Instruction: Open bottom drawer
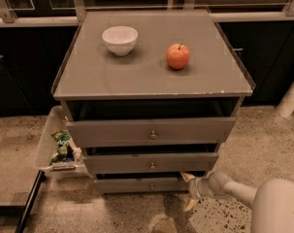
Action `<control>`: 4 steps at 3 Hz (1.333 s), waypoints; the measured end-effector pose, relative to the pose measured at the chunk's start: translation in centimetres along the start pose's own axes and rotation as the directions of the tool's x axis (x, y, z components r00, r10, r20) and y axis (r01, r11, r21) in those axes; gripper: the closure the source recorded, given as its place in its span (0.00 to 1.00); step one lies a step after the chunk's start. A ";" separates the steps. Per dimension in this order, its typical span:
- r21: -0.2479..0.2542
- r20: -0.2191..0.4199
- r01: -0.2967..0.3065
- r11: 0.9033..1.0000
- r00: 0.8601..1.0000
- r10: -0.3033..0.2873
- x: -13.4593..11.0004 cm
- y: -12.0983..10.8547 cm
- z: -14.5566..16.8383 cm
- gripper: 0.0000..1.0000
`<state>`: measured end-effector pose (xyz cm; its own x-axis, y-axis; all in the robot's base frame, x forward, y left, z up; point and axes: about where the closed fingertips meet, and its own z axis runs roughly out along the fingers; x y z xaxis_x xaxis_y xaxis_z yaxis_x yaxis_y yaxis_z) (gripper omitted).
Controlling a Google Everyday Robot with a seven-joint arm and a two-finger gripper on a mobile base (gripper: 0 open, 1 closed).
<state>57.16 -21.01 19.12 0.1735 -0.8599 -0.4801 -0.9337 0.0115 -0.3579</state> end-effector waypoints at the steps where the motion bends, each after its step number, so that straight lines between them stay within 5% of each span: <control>1: 0.019 -0.003 0.012 1.000 1.000 -0.012 0.3 -1.1 1.1 0.00; 4: 0.042 -0.037 0.007 0.999 0.999 -0.005 2.4 -1.8 3.9 0.00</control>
Offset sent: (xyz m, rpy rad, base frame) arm 0.0341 0.0007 -0.0263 -0.0276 -0.0475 -0.0134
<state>60.50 -21.08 15.51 0.1664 -0.8784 -0.4481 -0.9185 0.0273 -0.3946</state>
